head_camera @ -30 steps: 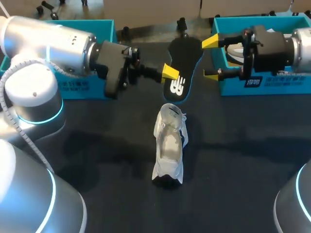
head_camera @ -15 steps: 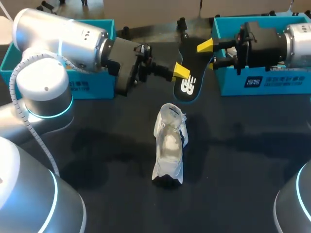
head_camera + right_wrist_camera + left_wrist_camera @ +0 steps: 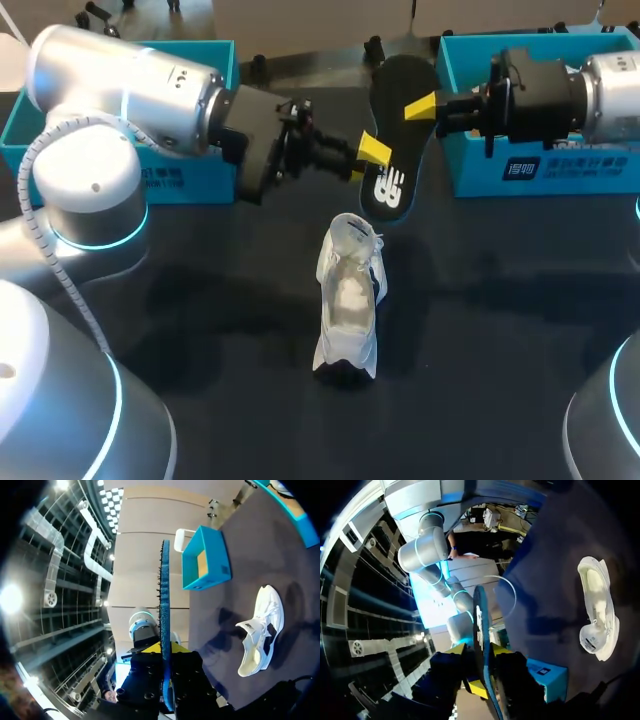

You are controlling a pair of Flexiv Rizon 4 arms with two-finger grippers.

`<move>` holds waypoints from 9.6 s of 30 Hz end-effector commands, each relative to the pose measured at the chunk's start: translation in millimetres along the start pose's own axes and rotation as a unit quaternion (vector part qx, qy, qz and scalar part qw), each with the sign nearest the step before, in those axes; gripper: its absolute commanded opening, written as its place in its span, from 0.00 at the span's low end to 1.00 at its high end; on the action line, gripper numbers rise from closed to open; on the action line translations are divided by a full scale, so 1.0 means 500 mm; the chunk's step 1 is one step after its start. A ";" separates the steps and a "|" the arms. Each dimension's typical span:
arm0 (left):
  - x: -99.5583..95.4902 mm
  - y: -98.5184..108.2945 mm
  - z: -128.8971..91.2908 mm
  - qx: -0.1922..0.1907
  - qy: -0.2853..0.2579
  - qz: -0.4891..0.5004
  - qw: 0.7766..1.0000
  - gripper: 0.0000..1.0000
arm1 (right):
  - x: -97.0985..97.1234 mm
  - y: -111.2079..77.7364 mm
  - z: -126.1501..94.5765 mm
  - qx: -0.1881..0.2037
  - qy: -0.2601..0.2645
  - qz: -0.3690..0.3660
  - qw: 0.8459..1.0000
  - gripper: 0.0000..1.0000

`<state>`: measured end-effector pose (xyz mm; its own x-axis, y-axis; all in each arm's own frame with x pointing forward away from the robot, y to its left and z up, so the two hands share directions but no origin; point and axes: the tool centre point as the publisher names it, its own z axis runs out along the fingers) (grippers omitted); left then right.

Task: Take the shoe out of the shoebox, open the shoe tongue, remove and reinsert the insole, then place the shoe into the shoebox

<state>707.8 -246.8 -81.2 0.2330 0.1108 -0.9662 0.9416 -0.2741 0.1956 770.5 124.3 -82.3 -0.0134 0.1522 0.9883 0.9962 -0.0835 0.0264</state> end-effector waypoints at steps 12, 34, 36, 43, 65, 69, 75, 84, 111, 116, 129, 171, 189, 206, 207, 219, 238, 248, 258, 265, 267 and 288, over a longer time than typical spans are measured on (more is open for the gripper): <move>0.035 -0.019 -0.086 0.004 0.084 -0.039 0.996 1.00 | -0.066 0.004 0.013 0.003 0.001 0.024 1.000 0.00; 0.007 0.038 -0.125 0.019 0.343 -0.122 0.931 1.00 | -0.113 -0.002 0.040 0.025 -0.010 0.054 0.998 0.00; 0.004 0.042 -0.129 0.022 0.370 -0.126 0.920 1.00 | -0.114 -0.001 0.042 0.028 -0.013 0.054 0.998 0.00; -0.009 0.065 -0.128 0.020 0.448 -0.127 0.885 1.00 | -0.121 0.003 0.048 0.035 -0.019 0.056 0.998 0.00; -0.033 0.122 -0.104 0.025 0.605 -0.127 0.786 1.00 | -0.131 0.002 0.074 0.045 -0.016 0.051 0.998 0.00; -0.032 0.129 -0.102 0.015 0.613 -0.126 0.780 1.00 | -0.130 0.002 0.078 0.045 -0.016 0.049 0.998 0.00; -0.035 0.133 -0.091 0.007 0.619 -0.141 0.773 1.00 | -0.130 0.001 0.085 0.050 -0.016 0.048 0.997 0.00; -0.032 0.143 -0.062 -0.006 0.611 -0.159 0.775 1.00 | -0.129 0.000 0.093 0.055 -0.016 0.049 0.997 0.00; -0.044 0.135 -0.071 -0.025 0.422 -0.167 0.891 1.00 | -0.115 -0.004 0.073 0.046 -0.018 0.044 0.998 0.00; -0.040 0.135 -0.081 -0.036 0.351 -0.162 0.921 1.00 | -0.113 -0.005 0.068 0.047 -0.019 0.045 0.998 0.00; -0.037 0.132 -0.105 -0.065 0.166 -0.149 0.973 1.00 | -0.101 -0.006 0.048 0.038 -0.020 0.042 0.998 0.00; 0.048 0.132 -0.127 -0.123 -0.019 -0.064 0.990 1.00 | -0.039 0.012 -0.008 -0.001 -0.013 0.046 0.999 0.00; 0.065 0.200 -0.069 -0.121 -0.059 -0.079 0.988 1.00 | -0.005 0.024 0.046 0.006 -0.005 0.043 0.999 0.00; 0.068 0.222 -0.043 -0.112 -0.070 -0.082 0.988 0.53 | -0.004 0.013 0.062 0.000 -0.004 0.037 0.999 0.00; 0.070 0.222 -0.043 -0.112 -0.070 -0.082 0.988 0.50 | -0.004 0.013 0.062 0.000 -0.004 0.036 0.999 0.00; 0.077 0.213 -0.039 -0.111 -0.069 -0.093 0.987 0.22 | 0.001 0.010 0.062 0.001 -0.007 0.034 0.999 0.00; 0.089 0.185 -0.041 -0.110 -0.065 -0.128 0.984 0.00 | -0.007 -0.018 0.039 0.005 -0.019 0.005 1.000 1.00; 0.097 0.151 -0.044 -0.099 -0.070 -0.197 0.973 0.00 | -0.027 -0.040 -0.015 -0.019 -0.057 -0.045 0.997 1.00; 0.112 0.097 -0.049 -0.106 -0.072 -0.280 0.951 0.00 | -0.029 -0.059 -0.061 -0.023 -0.123 -0.104 0.987 1.00; 0.126 0.049 -0.059 -0.109 -0.068 -0.326 0.936 0.00 | -0.025 -0.071 -0.067 -0.018 -0.174 -0.160 0.971 1.00; 0.128 0.041 -0.061 -0.106 -0.072 -0.337 0.933 0.00 | -0.025 -0.071 -0.067 -0.018 -0.174 -0.160 0.971 1.00; 0.125 0.038 -0.060 -0.105 -0.080 -0.343 0.930 0.00 | -0.025 -0.071 -0.067 -0.018 -0.174 -0.160 0.971 1.00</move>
<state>748.2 -216.2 -132.7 -0.4640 0.0408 -0.8849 0.8856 0.0001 -0.4644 733.5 91.3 -90.4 -0.2871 0.4974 0.8186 0.9418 -0.0095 0.3360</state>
